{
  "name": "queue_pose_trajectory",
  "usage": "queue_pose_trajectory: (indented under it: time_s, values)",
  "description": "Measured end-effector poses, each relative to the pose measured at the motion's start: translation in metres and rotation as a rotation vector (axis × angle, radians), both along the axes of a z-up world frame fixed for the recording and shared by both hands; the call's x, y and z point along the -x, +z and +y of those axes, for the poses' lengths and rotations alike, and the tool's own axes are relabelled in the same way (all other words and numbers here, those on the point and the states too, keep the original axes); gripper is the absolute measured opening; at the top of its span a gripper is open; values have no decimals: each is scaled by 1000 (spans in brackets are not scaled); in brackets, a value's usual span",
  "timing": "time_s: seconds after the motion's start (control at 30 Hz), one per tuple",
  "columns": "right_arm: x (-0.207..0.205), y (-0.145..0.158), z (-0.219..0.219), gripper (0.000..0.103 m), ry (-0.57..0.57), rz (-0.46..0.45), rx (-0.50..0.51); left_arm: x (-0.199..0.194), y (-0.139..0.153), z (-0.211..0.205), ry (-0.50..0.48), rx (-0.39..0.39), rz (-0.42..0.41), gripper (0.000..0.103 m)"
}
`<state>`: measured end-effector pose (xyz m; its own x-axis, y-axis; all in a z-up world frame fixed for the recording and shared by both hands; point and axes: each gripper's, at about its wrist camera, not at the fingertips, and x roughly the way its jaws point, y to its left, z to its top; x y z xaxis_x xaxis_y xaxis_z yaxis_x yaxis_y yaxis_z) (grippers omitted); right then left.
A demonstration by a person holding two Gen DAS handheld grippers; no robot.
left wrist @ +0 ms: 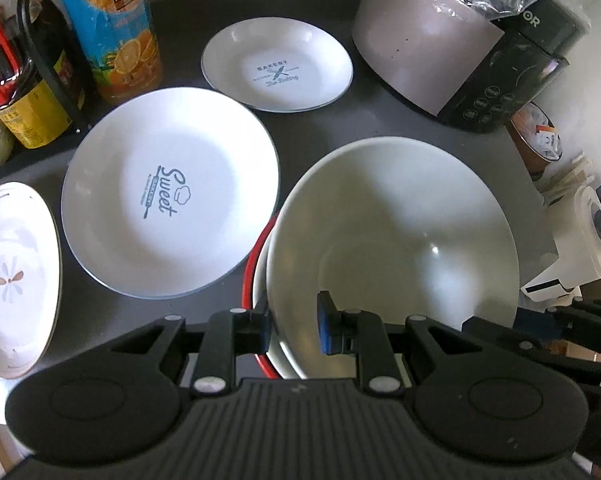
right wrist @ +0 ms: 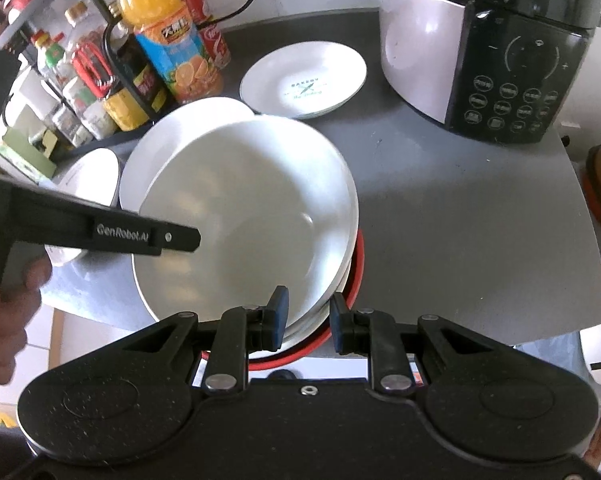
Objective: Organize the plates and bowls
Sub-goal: 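Lower the second white bowl onto the stacked bowls and open grippers, then move both grippers toward the white 'Sweet' plate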
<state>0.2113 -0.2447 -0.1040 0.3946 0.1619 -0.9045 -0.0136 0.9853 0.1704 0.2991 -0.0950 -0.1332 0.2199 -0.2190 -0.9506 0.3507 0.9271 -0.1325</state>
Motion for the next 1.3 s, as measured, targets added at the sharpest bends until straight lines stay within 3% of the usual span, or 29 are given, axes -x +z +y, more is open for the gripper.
queue_pose_trajectory:
  time_s: [0.57,0.7,0.83,0.87,0.93,1.03,1.3]
  values:
    - [-1,-10,1,22,8,12,-3,2,2,16,25,-39,-19,23]
    - [0,-8,-2,35,-5,15,-15,3,0,17,27,-41,-33,22]
    - [5,2,-12,35,-19,-8,-20,3,-2,20,50,-37,-30,22]
    - [7,5,-15,34,-26,-22,-22,3,-2,20,53,-40,-34,22]
    - [9,9,-20,17,-36,-53,-13,3,-1,20,61,-45,-40,21]
    - [7,7,-26,5,-30,-65,-24,1,-1,21,74,-50,-50,21]
    - [5,1,-33,1,-5,-43,-70,0,1,19,123,-59,-47,21]
